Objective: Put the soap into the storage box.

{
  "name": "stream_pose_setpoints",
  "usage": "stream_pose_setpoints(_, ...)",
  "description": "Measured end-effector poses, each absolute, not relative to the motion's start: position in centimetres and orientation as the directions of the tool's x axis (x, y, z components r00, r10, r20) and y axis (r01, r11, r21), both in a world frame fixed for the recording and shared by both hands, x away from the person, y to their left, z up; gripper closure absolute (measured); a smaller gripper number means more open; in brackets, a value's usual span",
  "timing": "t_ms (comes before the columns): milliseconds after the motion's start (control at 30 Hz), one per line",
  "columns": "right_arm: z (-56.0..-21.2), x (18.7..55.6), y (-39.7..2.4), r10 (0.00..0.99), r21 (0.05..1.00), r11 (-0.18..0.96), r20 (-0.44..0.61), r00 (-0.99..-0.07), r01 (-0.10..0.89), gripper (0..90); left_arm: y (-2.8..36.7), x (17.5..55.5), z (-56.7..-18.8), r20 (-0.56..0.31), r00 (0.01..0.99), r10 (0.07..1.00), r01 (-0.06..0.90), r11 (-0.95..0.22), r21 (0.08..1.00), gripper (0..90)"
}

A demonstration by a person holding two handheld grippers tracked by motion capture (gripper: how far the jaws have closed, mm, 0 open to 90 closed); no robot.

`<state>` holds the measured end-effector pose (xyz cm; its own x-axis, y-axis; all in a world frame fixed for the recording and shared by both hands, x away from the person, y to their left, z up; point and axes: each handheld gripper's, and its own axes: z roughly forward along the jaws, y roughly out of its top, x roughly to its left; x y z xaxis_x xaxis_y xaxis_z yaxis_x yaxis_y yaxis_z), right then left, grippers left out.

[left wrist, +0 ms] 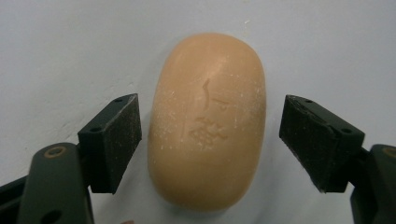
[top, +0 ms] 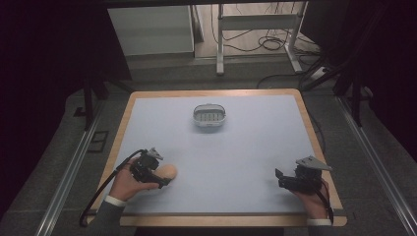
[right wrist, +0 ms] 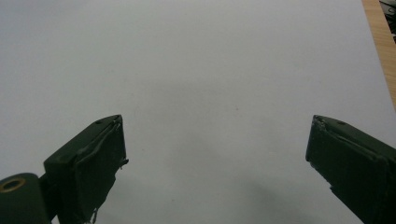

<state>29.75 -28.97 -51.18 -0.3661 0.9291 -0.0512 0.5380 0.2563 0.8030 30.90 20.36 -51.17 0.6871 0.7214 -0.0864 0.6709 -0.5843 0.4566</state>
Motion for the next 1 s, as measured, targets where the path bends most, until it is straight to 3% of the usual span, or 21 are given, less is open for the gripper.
stream_pose_setpoints(567,-51.2,29.8,-29.1,0.935,0.798,0.252,-0.056,-0.35,0.547,4.9,19.8,31.0,-52.1,-0.043,0.694,0.719,0.661,-0.612,0.434,31.0)
stream_pose_setpoints(1000,-51.1,29.7,-29.1,0.937,0.8,0.255,-0.066,-0.343,0.544,5.0,19.8,31.1,-52.2,-0.047,0.681,0.731,0.67,-0.596,0.442,29.7)
